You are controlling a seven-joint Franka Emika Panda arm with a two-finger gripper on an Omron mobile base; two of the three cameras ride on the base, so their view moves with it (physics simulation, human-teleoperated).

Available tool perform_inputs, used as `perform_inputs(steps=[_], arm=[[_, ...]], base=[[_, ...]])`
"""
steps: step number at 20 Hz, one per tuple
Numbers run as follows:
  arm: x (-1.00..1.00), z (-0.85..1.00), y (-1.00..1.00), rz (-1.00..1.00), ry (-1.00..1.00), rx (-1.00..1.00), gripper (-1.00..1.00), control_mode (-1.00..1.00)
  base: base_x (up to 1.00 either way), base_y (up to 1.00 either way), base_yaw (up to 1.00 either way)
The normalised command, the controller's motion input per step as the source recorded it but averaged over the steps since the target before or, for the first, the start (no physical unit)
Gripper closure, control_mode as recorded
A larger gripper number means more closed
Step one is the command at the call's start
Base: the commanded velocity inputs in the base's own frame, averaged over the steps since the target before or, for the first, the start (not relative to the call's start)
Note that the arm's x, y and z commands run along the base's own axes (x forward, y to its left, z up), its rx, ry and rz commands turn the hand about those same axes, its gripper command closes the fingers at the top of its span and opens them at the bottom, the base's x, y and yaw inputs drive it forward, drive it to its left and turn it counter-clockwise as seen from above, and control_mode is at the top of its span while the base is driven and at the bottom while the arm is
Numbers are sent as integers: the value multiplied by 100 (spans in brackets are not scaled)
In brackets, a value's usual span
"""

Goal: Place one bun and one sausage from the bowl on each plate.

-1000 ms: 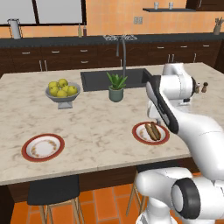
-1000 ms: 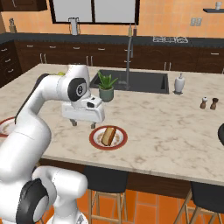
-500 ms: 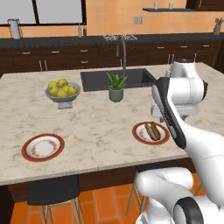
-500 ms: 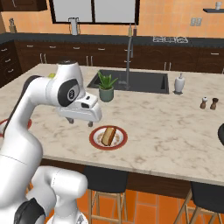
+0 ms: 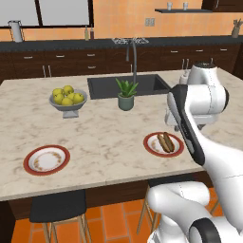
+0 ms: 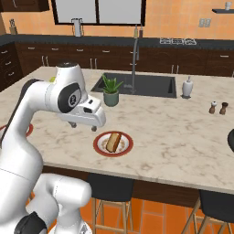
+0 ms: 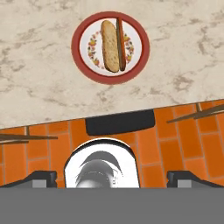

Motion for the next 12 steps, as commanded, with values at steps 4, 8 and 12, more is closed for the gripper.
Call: perform_inputs(steps=[4, 8, 12], arm=[[0, 0, 0, 0, 0, 0, -100, 100], [0, 0, 0, 0, 0, 0, -100, 100], [0, 0, 0, 0, 0, 0, -100, 100]], base=[[-49, -23, 0], [-31, -74, -9], [0, -94, -11]])
